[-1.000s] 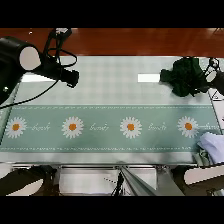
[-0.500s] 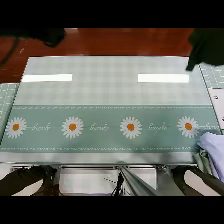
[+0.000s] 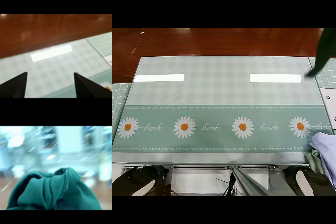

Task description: Fold the shirts.

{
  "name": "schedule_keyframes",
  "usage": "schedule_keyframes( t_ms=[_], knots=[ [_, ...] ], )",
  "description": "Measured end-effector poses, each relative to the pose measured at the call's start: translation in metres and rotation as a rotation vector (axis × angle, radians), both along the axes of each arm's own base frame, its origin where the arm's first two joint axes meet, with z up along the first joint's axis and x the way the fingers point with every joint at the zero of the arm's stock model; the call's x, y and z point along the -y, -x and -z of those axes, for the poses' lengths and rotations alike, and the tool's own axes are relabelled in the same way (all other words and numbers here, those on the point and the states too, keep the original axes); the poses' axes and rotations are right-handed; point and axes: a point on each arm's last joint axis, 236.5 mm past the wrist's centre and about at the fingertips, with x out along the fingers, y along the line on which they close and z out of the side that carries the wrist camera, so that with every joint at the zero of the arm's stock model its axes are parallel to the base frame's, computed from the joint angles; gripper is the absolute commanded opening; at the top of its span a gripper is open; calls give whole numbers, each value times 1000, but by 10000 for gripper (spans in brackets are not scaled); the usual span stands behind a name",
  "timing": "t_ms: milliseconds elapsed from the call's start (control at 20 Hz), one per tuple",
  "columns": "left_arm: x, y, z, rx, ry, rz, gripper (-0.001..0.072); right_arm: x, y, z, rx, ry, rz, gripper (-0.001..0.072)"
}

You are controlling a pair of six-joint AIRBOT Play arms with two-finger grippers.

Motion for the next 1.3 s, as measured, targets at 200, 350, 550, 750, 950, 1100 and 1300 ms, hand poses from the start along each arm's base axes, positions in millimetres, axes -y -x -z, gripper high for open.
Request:
schedule_keyframes(
  t_ms=[200,350,550,750,950,1100,1300],
  knots=[
    [-10,21,48,-217,-35,-27,711,-55,12,71,-244,4,-236,41],
    [-10,22,86,-356,-79,-47,711,-87,7,140,-417,0,-363,40],
    [-5,13,139,-507,-149,-64,711,-134,5,245,-653,25,-494,41],
    [9,-7,207,-613,-232,-44,711,-186,9,333,-841,31,-574,41],
    [19,-23,290,-678,-324,-4,711,-229,16,411,-1036,10,-561,59],
    [22,-29,345,-699,-367,20,712,-241,18,444,-1137,-32,-512,548],
    [17,-25,399,-740,-407,28,710,-227,10,431,-1126,-73,-468,552]
  ],
)
